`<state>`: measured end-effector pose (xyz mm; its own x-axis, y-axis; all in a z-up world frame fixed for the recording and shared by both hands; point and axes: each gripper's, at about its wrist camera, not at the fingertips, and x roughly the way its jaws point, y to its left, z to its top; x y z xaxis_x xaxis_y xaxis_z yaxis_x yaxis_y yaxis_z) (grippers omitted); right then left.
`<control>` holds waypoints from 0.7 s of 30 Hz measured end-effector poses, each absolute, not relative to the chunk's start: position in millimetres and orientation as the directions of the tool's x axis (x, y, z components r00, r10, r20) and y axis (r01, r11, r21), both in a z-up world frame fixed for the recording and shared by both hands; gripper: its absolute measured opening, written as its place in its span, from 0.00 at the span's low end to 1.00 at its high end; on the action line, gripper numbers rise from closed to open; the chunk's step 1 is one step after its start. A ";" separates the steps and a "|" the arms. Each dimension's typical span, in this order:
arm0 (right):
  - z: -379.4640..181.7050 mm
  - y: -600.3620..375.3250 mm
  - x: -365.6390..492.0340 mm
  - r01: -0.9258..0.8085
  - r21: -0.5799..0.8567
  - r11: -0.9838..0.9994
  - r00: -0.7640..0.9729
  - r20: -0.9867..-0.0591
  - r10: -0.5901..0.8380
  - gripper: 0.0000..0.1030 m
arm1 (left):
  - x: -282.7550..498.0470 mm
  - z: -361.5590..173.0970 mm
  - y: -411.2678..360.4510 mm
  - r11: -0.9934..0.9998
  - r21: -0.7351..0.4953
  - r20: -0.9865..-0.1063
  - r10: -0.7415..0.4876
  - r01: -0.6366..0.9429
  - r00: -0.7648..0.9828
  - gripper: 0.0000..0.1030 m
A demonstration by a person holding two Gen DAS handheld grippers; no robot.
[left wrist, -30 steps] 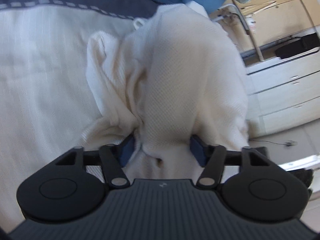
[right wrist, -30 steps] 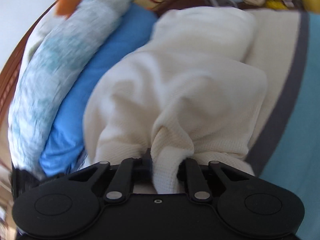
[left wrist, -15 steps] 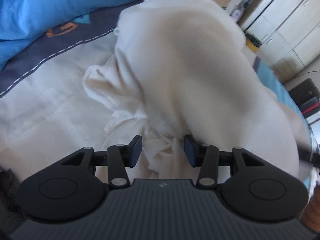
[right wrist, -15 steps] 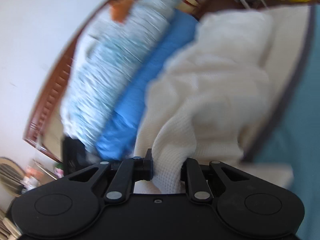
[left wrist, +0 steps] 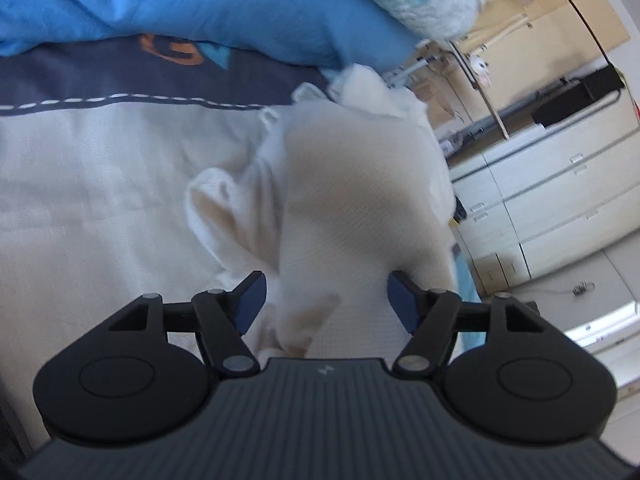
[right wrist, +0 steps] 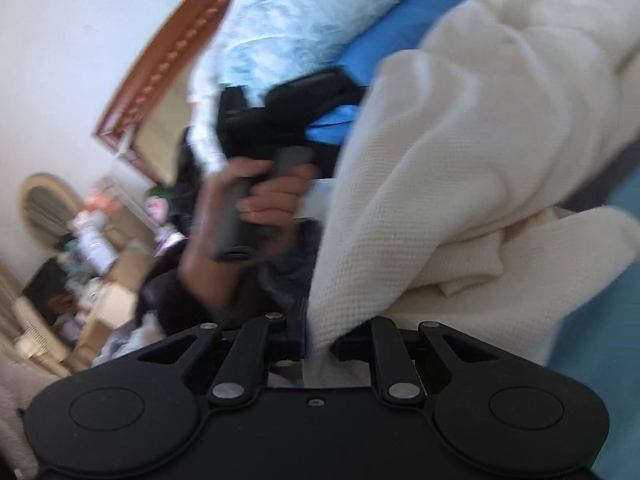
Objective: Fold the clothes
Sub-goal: 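Lift the cream garment with both grippers and carry it across the bed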
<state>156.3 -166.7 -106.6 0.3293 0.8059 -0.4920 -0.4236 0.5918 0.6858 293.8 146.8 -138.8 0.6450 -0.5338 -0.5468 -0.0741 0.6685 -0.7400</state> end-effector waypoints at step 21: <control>-158.0 -227.4 237.0 0.167 0.704 0.691 0.630 -0.615 0.474 0.90 | 314.9 -183.5 88.4 0.585 -0.809 -0.540 -0.697 -0.060 0.472 0.37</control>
